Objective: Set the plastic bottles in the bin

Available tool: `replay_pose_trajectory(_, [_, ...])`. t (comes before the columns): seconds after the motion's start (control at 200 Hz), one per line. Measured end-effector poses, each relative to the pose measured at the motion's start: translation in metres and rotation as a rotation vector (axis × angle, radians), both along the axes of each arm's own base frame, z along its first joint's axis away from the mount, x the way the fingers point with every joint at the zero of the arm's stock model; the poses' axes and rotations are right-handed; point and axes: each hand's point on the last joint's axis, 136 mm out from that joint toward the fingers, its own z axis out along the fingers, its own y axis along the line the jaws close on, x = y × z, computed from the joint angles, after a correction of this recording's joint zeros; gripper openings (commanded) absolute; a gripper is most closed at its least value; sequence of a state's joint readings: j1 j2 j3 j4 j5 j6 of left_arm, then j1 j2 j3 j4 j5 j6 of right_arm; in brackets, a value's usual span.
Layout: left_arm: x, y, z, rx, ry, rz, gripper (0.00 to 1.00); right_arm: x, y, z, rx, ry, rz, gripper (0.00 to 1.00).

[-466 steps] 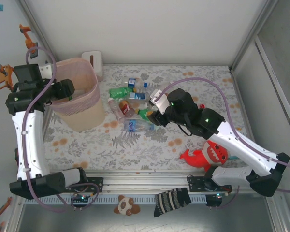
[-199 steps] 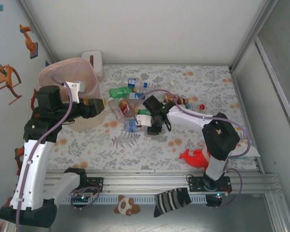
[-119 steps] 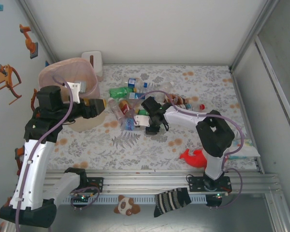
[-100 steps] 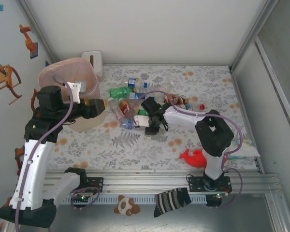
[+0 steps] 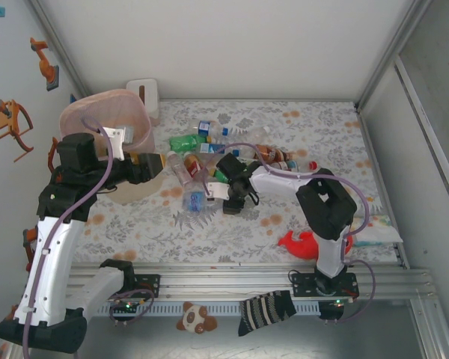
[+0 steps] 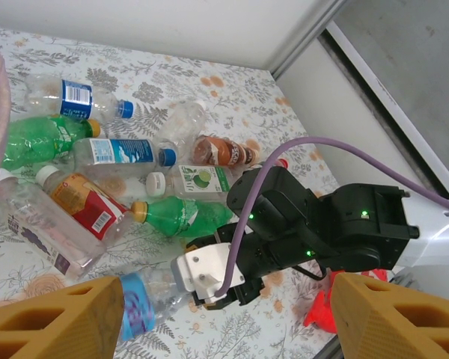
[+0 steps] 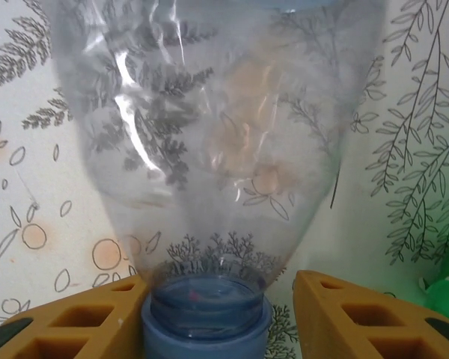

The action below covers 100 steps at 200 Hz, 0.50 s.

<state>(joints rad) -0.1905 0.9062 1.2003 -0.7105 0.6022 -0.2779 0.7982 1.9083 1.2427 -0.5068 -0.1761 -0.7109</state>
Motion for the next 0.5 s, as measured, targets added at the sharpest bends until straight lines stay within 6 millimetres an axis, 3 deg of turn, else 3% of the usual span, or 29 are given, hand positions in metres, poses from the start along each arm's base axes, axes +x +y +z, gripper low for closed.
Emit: replay_pose_trajectory(0.501, [-0.001, -0.001, 0.0, 0.0, 0.0, -0.005, 0.73, -0.009, 0.011, -0.004, 0.018, 0.009, -0.015, 0.29])
